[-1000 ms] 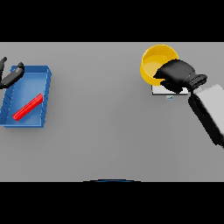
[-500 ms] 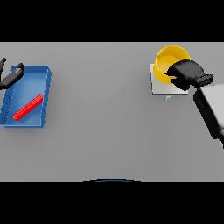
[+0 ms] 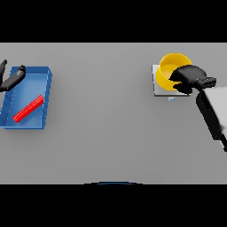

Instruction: Pick up the red beaker and tilt it to pour out 1 green nut into yellow bowl. Pick up the yellow bowl and place it on the metallic measuring scale.

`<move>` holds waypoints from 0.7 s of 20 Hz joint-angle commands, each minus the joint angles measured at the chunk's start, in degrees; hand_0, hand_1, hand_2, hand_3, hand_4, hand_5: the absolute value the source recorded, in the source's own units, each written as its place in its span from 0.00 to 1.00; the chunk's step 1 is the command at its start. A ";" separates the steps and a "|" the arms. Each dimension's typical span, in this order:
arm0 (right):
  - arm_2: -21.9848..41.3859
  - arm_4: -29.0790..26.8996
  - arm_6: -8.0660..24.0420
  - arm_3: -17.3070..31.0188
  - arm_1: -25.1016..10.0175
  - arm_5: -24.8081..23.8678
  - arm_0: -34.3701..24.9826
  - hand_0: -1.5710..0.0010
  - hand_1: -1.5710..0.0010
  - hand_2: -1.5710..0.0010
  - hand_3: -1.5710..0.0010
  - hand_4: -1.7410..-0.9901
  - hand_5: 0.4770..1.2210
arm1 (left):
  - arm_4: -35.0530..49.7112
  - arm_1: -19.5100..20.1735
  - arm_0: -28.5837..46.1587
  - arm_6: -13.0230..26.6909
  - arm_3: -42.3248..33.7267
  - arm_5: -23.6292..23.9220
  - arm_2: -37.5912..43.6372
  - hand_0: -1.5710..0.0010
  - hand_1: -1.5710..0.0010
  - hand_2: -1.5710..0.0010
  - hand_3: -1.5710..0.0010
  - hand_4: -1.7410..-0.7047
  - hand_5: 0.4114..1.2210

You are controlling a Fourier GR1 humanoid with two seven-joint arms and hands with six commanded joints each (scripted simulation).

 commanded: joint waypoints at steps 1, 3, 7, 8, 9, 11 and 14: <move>-0.33 -0.34 -1.02 -0.16 -0.30 0.19 0.29 0.28 0.16 0.15 0.33 0.05 1.00 | 0.19 0.01 -0.11 0.13 0.40 -0.36 0.14 1.00 1.00 1.00 1.00 0.98 0.38; -0.76 -0.85 0.13 -0.32 0.18 0.83 0.32 0.54 0.38 0.34 0.47 0.16 0.80 | 0.16 -0.52 -0.50 -0.33 1.07 -0.67 0.13 1.00 1.00 1.00 1.00 0.97 0.39; -0.43 -0.49 -0.17 0.66 -0.50 2.19 -0.09 0.81 0.70 0.62 0.64 0.30 0.57 | 0.20 -0.22 -0.42 0.17 0.69 -0.94 -0.01 1.00 1.00 1.00 1.00 0.98 0.37; 0.04 -0.02 -1.05 0.72 -0.86 2.08 -0.23 0.85 0.76 0.67 0.67 0.32 0.54 | -0.01 -0.24 -1.16 0.44 1.06 -1.10 0.02 1.00 1.00 1.00 1.00 0.98 0.37; 0.53 0.42 -1.48 0.24 -1.06 1.70 0.06 0.88 0.81 0.72 0.69 0.34 0.51 | 0.07 -0.32 -1.42 0.26 1.47 -1.34 0.17 1.00 1.00 1.00 1.00 0.98 0.36; 0.88 0.72 -1.28 0.52 -0.64 1.62 0.13 0.92 0.88 0.80 0.74 0.38 0.47 | -0.01 -0.38 -0.85 0.29 0.98 -0.70 0.01 1.00 1.00 1.00 1.00 0.98 0.36; 0.56 0.59 0.65 1.18 -0.45 2.78 -0.47 0.96 0.94 0.90 0.79 0.42 0.41 | 0.12 -0.31 -0.73 -0.41 1.76 -1.42 0.18 1.00 1.00 1.00 1.00 0.99 0.35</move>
